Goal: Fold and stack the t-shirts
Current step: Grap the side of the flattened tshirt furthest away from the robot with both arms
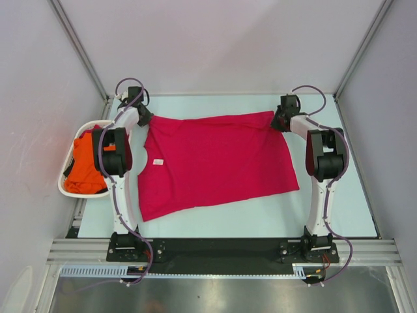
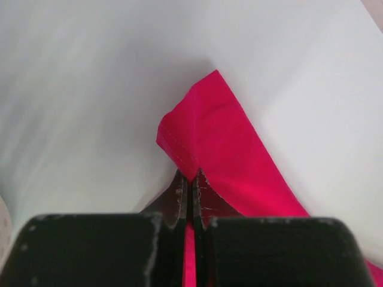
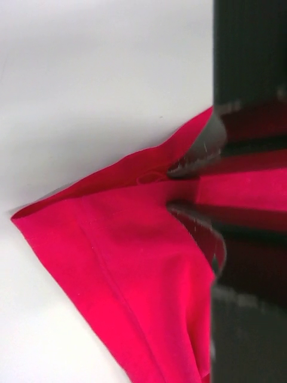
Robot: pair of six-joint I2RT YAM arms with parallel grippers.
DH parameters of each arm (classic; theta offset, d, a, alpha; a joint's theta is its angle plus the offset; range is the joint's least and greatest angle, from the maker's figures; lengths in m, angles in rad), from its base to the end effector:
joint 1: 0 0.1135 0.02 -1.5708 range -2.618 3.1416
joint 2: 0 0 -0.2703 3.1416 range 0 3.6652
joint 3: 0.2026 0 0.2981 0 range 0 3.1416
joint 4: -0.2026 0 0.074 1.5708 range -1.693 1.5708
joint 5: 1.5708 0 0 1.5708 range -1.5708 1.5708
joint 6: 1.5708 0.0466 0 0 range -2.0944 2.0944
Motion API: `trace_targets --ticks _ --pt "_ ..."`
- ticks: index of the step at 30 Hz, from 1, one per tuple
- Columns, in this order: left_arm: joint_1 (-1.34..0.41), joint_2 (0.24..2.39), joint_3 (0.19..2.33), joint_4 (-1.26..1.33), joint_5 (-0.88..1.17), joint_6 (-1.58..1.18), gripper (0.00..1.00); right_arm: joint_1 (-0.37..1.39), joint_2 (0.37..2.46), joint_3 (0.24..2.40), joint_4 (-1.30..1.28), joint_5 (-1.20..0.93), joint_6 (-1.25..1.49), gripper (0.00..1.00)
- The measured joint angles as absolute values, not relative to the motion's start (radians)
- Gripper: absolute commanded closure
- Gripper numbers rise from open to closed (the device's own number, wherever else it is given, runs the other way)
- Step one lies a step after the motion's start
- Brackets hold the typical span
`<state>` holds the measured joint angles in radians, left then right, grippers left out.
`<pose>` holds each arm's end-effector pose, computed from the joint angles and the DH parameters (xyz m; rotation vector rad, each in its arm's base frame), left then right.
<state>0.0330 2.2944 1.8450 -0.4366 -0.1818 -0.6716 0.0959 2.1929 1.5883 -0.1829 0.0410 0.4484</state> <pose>0.5632 0.0270 0.1504 -0.9150 2.2596 -0.0618 0.5346 0.0495 0.1311 0.4349 2.3277 0.2161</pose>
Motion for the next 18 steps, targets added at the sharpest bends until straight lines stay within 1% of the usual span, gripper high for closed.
trace_targets --ticks 1,4,7,12,14,15,17,18 --pt "0.033 2.294 1.845 -0.437 -0.182 -0.671 1.00 0.098 2.196 1.589 -0.181 0.041 0.447 0.80" --pt "0.033 2.294 1.845 -0.437 -0.183 -0.669 1.00 0.107 2.199 1.589 -0.181 0.046 0.443 0.86" --pt "0.033 2.291 1.840 -0.437 -0.189 -0.661 1.00 0.115 2.199 1.588 -0.170 0.057 0.440 0.89" --pt "0.033 2.275 1.835 -0.437 -0.202 -0.646 0.99 0.125 2.195 1.570 -0.136 0.076 0.436 0.90" --pt "0.033 2.266 1.835 -0.437 -0.203 -0.642 0.96 0.130 2.188 1.559 -0.130 0.086 0.434 0.89" --pt "0.033 2.263 1.835 -0.437 -0.203 -0.636 0.91 0.131 2.184 1.557 -0.129 0.091 0.432 0.87" --pt "0.033 2.257 1.835 -0.436 -0.202 -0.627 0.85 0.134 2.175 1.554 -0.126 0.098 0.429 0.85" --pt "0.033 2.255 1.835 -0.435 -0.202 -0.620 0.78 0.136 2.170 1.554 -0.125 0.100 0.426 0.81"
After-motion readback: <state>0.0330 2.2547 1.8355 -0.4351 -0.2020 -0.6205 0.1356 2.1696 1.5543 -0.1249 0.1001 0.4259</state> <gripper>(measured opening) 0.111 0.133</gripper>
